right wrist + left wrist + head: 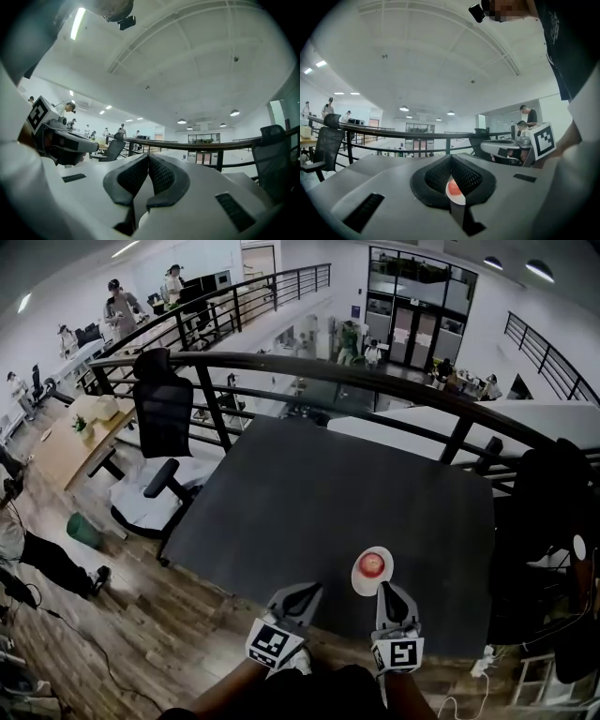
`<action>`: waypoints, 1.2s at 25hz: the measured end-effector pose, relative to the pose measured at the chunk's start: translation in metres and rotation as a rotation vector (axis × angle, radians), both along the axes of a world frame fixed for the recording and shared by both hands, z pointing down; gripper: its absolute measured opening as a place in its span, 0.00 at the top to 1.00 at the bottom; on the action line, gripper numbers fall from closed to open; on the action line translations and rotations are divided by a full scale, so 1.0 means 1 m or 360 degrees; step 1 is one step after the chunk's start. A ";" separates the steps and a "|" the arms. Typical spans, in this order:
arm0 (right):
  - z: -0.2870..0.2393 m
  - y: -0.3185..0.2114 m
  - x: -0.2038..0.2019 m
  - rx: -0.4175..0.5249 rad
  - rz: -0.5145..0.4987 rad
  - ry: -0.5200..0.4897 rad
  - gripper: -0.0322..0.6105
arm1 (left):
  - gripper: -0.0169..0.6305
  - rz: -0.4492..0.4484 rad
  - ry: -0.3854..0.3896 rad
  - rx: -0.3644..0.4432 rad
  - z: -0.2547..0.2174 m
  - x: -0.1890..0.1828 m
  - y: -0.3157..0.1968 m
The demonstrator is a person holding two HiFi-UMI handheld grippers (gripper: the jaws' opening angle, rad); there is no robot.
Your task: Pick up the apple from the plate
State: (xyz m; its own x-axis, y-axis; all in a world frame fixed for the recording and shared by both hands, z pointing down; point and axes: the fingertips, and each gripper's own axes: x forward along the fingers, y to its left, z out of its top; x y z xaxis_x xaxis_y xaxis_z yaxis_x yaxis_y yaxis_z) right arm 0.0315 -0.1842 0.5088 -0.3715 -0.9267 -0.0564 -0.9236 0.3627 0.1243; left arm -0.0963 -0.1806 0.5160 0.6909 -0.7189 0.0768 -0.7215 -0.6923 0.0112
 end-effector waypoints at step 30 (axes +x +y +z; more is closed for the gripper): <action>0.128 -0.076 0.028 -0.0559 0.0000 0.0025 0.82 | 0.94 -0.0021 -0.0098 -0.0262 0.084 0.065 -0.093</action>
State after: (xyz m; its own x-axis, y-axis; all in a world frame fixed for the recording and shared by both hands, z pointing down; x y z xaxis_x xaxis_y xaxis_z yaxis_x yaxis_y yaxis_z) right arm 0.0591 -0.2605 0.6371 -0.3696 -0.8887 0.2714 -0.9226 0.3857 0.0065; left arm -0.0314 -0.2732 0.5998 0.6720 -0.7019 0.2360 -0.7332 -0.6753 0.0794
